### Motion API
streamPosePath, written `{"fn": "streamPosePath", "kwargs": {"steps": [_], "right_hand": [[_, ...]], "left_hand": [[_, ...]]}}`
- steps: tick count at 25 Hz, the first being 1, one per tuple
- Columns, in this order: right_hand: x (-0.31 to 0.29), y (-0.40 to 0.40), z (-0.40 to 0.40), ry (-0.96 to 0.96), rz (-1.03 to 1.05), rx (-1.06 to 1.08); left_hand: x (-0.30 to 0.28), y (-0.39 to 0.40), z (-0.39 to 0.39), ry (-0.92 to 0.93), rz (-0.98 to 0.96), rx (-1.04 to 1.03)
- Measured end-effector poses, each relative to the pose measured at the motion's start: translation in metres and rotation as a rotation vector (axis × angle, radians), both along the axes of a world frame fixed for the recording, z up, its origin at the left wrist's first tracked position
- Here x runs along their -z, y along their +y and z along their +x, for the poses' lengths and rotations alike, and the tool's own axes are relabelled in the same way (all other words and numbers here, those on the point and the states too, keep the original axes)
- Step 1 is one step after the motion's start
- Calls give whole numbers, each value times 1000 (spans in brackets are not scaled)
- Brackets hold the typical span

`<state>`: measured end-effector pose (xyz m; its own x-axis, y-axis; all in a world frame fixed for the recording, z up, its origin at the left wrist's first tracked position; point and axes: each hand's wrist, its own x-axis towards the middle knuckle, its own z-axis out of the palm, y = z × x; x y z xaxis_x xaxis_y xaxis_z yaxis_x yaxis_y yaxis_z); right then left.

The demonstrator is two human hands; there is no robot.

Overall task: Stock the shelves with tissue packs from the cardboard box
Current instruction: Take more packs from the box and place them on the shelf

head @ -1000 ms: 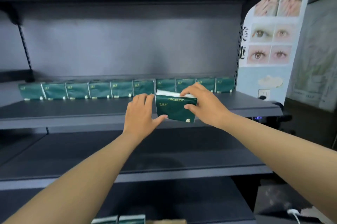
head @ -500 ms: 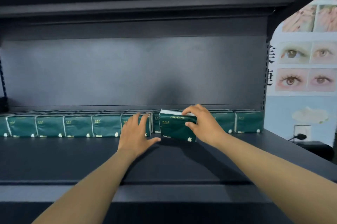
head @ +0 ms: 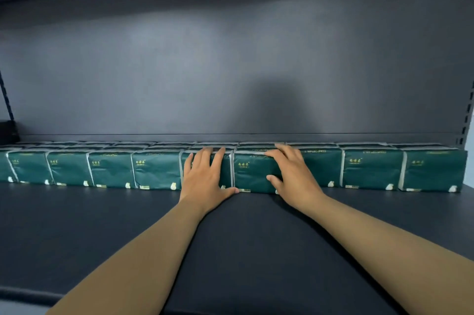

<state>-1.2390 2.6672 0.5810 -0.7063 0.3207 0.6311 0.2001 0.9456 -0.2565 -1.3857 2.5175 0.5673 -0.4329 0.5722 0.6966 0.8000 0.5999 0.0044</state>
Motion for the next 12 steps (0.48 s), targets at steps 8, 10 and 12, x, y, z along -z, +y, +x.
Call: {"fn": "streamPosePath", "kwargs": {"steps": [8,10,12], "right_hand": [[-11,-32,27,20,114,138],[-14,-56,42,34,116,143],[-13,-87,56,38,128,144]], "left_hand": [[-8,-23,20,12,11,-9],[-9,-44,28,-18,27,3],[-11,-75,37,-34,32,30]]}}
